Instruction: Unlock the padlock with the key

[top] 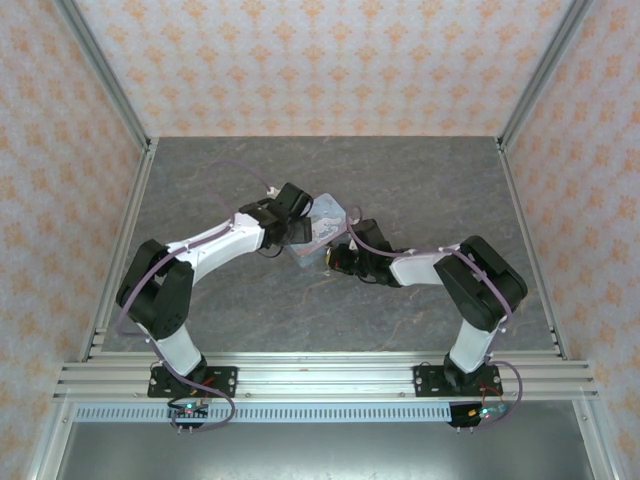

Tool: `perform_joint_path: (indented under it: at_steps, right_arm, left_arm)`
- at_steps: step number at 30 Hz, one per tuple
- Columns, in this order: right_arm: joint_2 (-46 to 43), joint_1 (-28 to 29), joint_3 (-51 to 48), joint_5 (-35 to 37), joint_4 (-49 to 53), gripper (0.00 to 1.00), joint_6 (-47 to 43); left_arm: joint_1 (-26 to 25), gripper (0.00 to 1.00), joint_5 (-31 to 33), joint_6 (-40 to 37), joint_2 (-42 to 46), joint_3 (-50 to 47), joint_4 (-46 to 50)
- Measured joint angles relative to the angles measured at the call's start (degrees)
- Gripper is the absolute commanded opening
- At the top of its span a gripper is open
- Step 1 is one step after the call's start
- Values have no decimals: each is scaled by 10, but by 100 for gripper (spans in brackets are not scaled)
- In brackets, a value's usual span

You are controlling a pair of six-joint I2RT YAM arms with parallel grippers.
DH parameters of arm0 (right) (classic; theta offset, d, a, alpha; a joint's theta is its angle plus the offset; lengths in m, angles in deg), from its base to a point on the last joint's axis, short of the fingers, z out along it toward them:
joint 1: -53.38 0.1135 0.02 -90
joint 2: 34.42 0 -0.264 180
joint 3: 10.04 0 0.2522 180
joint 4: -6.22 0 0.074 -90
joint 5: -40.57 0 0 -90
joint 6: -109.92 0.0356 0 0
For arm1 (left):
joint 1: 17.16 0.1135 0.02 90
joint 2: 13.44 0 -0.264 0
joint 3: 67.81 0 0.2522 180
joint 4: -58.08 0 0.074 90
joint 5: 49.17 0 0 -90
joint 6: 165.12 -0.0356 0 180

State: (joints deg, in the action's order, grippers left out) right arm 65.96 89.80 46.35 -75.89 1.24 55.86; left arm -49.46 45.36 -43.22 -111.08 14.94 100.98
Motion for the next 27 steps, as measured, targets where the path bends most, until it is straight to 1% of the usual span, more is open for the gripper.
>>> perform_joint_path:
  at_steps: [6, 15, 18, 23, 27]
  right_arm:
    - [1, -9, -12, -17, -27, 0, 31]
    - [2, -22, -20, -30, -46, 0, 48]
    - [2, -27, -22, -31, -50, 0, 55]
    - [2, -32, -21, -38, -51, 0, 64]
    - [2, -44, -7, -38, -26, 0, 61]
  left_arm:
    - [-11, 76, 19, -10, 0, -14, -3]
    - [-17, 70, 19, -20, -5, -16, -19]
    - [-19, 67, 19, -20, -8, -16, -27]
    - [-18, 55, 16, -24, -10, -16, -31]
    - [-18, 43, 19, -26, -15, -15, -44]
